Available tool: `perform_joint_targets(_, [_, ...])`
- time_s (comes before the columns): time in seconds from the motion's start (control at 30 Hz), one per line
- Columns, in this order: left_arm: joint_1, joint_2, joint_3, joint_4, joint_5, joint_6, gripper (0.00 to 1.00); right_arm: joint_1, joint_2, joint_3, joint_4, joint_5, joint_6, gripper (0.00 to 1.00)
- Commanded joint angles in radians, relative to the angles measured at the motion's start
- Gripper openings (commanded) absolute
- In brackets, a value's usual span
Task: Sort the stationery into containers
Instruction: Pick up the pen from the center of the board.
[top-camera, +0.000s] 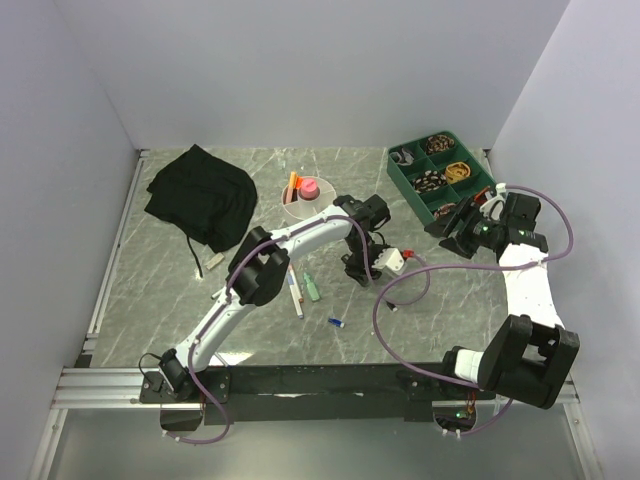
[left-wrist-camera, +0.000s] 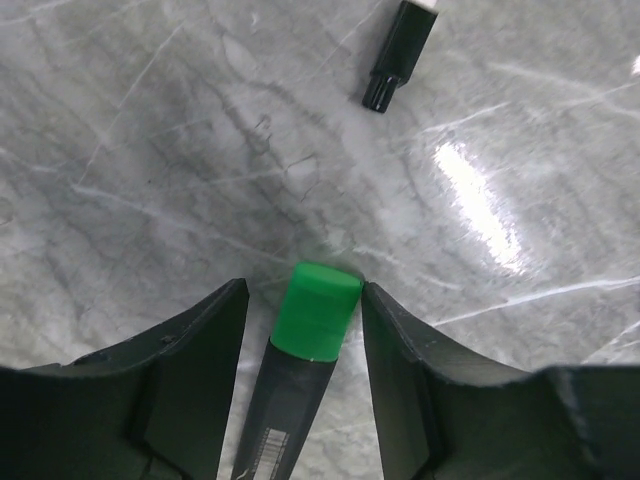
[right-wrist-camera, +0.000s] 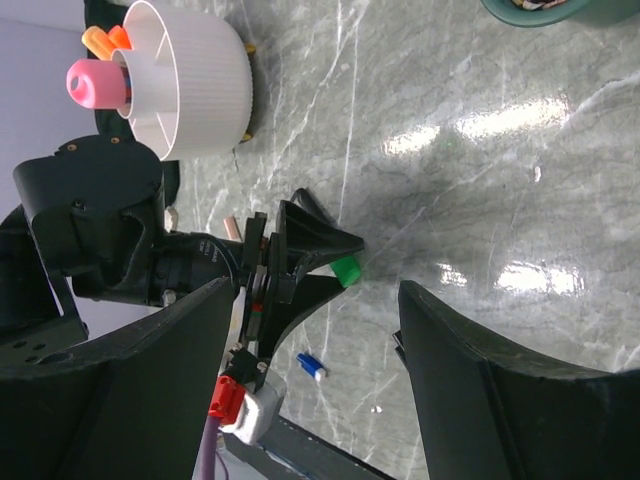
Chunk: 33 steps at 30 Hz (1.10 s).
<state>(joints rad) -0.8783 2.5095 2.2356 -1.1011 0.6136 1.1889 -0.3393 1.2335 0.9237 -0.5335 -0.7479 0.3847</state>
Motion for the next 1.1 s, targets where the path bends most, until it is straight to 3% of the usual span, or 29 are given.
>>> perform_joint_targets(0.0, [0.018, 0.029, -0.059, -0.043, -0.173, 0.014, 0.55, -0.007, 0.001, -0.006, 0.04, -0.018, 0.016, 0.75])
perform_joint_targets(0.3, [0.015, 0.014, -0.157, 0.001, -0.212, -0.008, 0.52, -0.007, 0.024, 0.003, 0.055, -0.027, 0.022, 0.74])
perform_joint_targets(0.4, [0.009, 0.014, -0.172, 0.035, -0.232, -0.031, 0.44, -0.007, 0.029, 0.004, 0.053, -0.027, 0.016, 0.75])
perform_joint_targets(0.53, [0.007, 0.014, -0.186, 0.031, -0.213, -0.052, 0.14, -0.007, 0.029, 0.009, 0.041, -0.021, 0.006, 0.74])
perform_joint_targets(0.63, [0.009, -0.018, -0.183, 0.014, -0.152, -0.095, 0.01, -0.007, 0.027, 0.033, 0.001, -0.01, -0.02, 0.73])
perform_joint_targets(0.9, [0.058, -0.116, 0.125, 0.013, 0.058, -0.279, 0.01, -0.006, 0.027, 0.128, -0.072, 0.03, -0.072, 0.73])
perform_joint_targets(1.07, [0.162, -0.303, 0.038, 0.189, 0.236, -0.369, 0.01, -0.006, 0.027, 0.174, -0.126, 0.061, -0.128, 0.72])
